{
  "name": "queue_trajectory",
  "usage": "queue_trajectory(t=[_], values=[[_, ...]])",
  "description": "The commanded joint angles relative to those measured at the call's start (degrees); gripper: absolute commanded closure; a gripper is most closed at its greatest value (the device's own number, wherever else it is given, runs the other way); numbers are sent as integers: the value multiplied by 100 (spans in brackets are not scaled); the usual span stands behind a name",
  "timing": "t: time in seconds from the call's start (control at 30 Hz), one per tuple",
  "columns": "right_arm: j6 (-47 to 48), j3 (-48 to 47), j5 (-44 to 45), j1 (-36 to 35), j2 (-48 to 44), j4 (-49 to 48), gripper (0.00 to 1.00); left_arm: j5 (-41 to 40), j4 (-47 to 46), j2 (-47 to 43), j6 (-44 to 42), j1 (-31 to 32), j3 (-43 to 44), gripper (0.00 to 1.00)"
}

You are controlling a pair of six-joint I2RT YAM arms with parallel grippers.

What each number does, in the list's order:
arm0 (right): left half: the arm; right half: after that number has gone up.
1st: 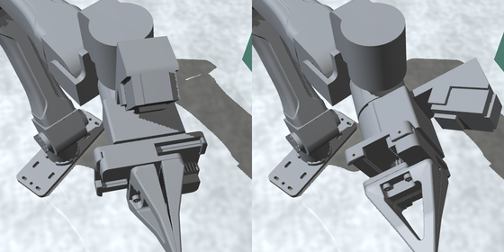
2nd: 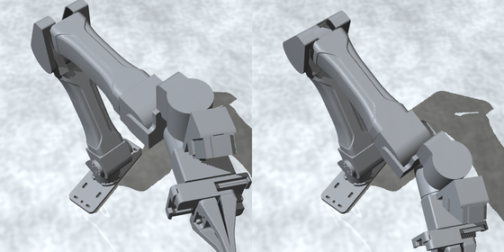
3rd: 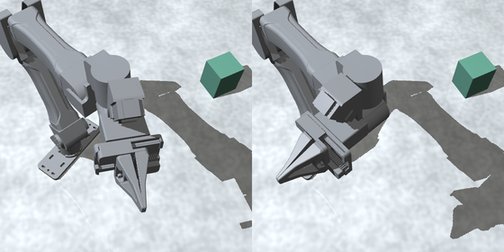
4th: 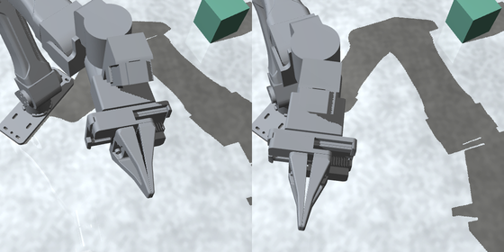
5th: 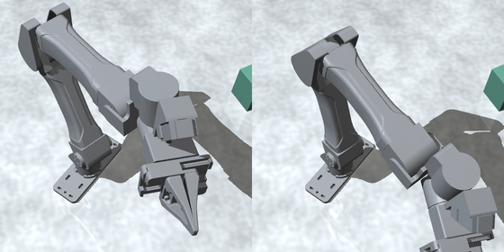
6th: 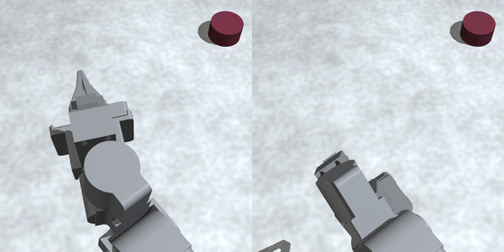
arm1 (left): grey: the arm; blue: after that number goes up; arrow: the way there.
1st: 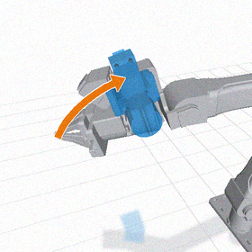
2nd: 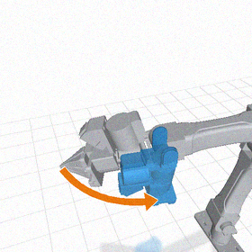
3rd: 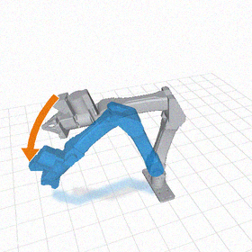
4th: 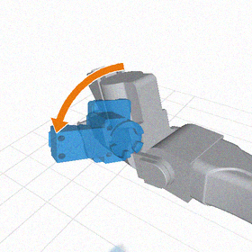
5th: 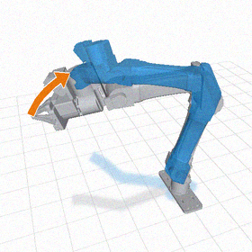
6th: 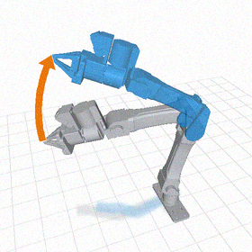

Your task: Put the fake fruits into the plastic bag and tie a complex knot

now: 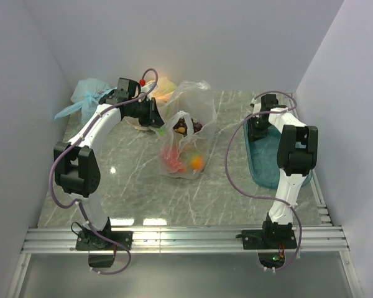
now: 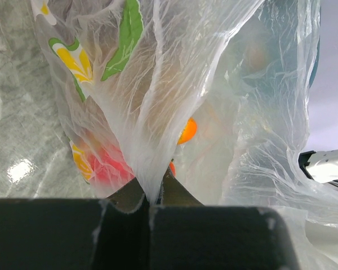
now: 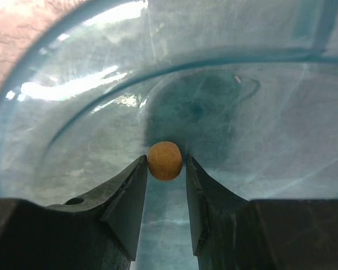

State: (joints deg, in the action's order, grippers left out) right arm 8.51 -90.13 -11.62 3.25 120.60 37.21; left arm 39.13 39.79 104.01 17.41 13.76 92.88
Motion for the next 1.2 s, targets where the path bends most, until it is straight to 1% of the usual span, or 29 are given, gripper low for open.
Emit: queue_trajectory(t=[0.0, 0.23, 0.33, 0.37, 0.43, 0.47, 0.5, 0.57, 0.63, 0.67, 0.7, 0.77, 0.83, 0.9, 0.93, 1.03, 1.07, 1.13, 1.17], values=[[-43, 65, 89, -34, 87, -232, 60, 33, -6, 41, -115, 30, 257, 100], [27, 109, 125, -26, 0, -258, 66, 24, 20, 32, -124, 30, 257, 99], [185, 197, 116, 1, -316, -162, 70, 15, 11, 6, -133, 30, 257, 99], [229, 215, 90, 27, -578, -118, 71, 24, 20, -3, -141, 30, 257, 99], [396, 241, -260, 79, -939, -4, 72, 24, -6, -29, -150, 30, 231, 99], [466, 250, -445, 123, -1385, 14, 72, 15, -24, -38, -141, 30, 213, 100], [589, 233, -977, 115, -1616, 40, 72, 33, -41, -64, -141, 22, 204, 99], [643, 110, -1638, 106, -2168, 145, 72, 59, -77, -65, -133, 30, 169, 99], [512, -267, -2350, -43, -2391, 286, 73, 59, -68, -65, -141, 39, 186, 100], [467, -416, -2467, -148, -2470, 339, 73, 59, -68, -65, -159, 39, 187, 100], [380, -705, -2564, -453, -2497, 400, 73, 94, -85, -56, -168, 39, 187, 100], [283, -883, -2845, -754, -2558, 348, 73, 103, -86, -56, -203, 48, 178, 99], [177, -1050, -2969, -1254, -2585, 164, 73, 129, -68, -21, -229, 57, 213, 100], [168, -1164, -2864, -1606, -2524, -28, 73, 147, -59, 14, -229, 74, 248, 99], [168, -1191, -2811, -1982, -2480, -117, 73, 147, -85, 23, -229, 83, 239, 100], [168, -1437, -2364, -2563, -1981, -354, 73, 138, -103, -3, -229, 109, 248, 99], [203, -1594, -2049, -2696, -1839, -364, 73, 130, -77, 6, -255, 109, 257, 99], [273, -1736, -1845, -2838, -1463, -346, 72, 138, -42, 14, -299, 101, 301, 99], [308, -1858, -1740, -2960, -1347, -294, 68, 130, 11, 14, -326, 109, 309, 100]])
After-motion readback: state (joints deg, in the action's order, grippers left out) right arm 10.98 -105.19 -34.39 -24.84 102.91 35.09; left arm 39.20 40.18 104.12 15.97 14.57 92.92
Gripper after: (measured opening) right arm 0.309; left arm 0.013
